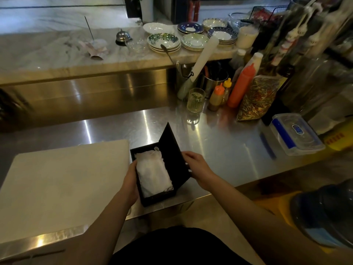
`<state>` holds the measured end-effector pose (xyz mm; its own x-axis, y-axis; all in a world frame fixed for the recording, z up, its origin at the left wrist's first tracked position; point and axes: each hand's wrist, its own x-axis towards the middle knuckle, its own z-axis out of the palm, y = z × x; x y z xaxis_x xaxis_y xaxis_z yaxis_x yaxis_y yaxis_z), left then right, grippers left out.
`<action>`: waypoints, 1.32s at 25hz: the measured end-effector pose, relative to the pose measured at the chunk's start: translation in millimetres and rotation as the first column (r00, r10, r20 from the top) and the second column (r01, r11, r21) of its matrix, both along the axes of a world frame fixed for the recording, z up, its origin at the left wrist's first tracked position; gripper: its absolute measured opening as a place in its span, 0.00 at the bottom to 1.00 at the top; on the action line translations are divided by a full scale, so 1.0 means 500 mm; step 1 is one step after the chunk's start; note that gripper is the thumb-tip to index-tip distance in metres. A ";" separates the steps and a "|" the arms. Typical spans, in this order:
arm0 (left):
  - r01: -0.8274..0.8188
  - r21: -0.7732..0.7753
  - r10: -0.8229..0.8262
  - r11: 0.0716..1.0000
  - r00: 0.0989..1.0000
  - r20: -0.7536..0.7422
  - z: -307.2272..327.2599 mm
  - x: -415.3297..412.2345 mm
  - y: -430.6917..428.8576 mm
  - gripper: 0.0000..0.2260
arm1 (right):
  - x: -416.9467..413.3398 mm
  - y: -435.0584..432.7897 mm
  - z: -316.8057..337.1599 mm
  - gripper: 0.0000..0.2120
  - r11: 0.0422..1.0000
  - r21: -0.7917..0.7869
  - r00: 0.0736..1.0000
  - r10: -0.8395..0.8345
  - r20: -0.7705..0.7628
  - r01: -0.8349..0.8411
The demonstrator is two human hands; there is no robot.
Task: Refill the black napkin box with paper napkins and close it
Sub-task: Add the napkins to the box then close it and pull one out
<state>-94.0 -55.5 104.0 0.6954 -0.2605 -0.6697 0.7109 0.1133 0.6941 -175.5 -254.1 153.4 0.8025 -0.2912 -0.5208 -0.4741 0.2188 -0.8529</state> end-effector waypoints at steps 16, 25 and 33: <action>0.001 -0.037 -0.003 0.999 0.999 -0.051 0.029 -0.038 0.033 0.22 | 0.014 0.060 -0.104 0.28 0.968 -0.118 0.968 0.201 -0.148 -0.220; 0.023 0.001 -0.023 1.000 0.998 -0.053 0.024 -0.046 0.035 0.13 | 0.012 0.074 -0.130 0.24 0.884 -0.353 0.942 0.230 -0.244 -0.307; 0.017 0.045 -0.015 0.999 0.998 -0.055 0.044 -0.052 0.027 0.10 | 0.029 0.082 -0.116 0.22 0.840 -0.411 0.923 0.242 -0.300 -0.354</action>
